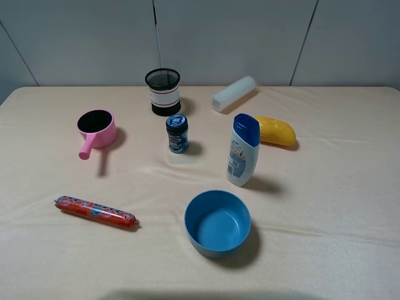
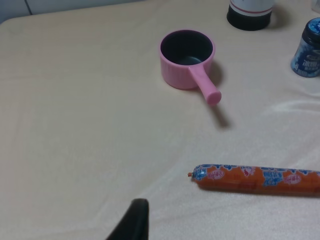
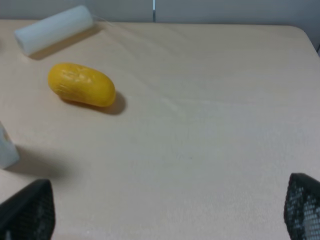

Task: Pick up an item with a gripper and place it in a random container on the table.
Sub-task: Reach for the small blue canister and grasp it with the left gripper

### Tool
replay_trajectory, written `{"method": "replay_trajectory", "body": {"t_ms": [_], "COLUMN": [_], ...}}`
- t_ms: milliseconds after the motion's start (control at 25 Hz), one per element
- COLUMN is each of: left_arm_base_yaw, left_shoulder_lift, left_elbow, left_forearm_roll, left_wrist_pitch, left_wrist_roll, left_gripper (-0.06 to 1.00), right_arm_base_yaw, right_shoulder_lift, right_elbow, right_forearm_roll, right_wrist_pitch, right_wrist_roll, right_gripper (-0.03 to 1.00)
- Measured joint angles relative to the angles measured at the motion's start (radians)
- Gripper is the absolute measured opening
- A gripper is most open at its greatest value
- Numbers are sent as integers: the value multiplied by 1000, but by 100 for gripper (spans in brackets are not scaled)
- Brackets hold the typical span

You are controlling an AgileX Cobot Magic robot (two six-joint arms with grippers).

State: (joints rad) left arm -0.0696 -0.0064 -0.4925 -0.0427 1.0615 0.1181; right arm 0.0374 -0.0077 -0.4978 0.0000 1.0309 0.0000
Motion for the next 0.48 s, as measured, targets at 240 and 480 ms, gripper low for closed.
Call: {"method": "replay_trajectory", "body": {"t_ms": [240,480], "left_arm_base_yaw": [0,0], "left_shoulder_lift": [0,0], "left_elbow": [0,0], "left_forearm_roll": [0,0], "left_wrist_pitch": [0,0], "left_wrist_roll": [0,0], "left_gripper": [100,99], "right_arm_base_yaw": [0,0], "right_shoulder_lift": [0,0], "right_elbow": [0,0], "right_forearm_roll": [0,0], "right_wrist_pitch": [0,0], "right_wrist_roll": [0,0], "right_gripper": [69,69]}}
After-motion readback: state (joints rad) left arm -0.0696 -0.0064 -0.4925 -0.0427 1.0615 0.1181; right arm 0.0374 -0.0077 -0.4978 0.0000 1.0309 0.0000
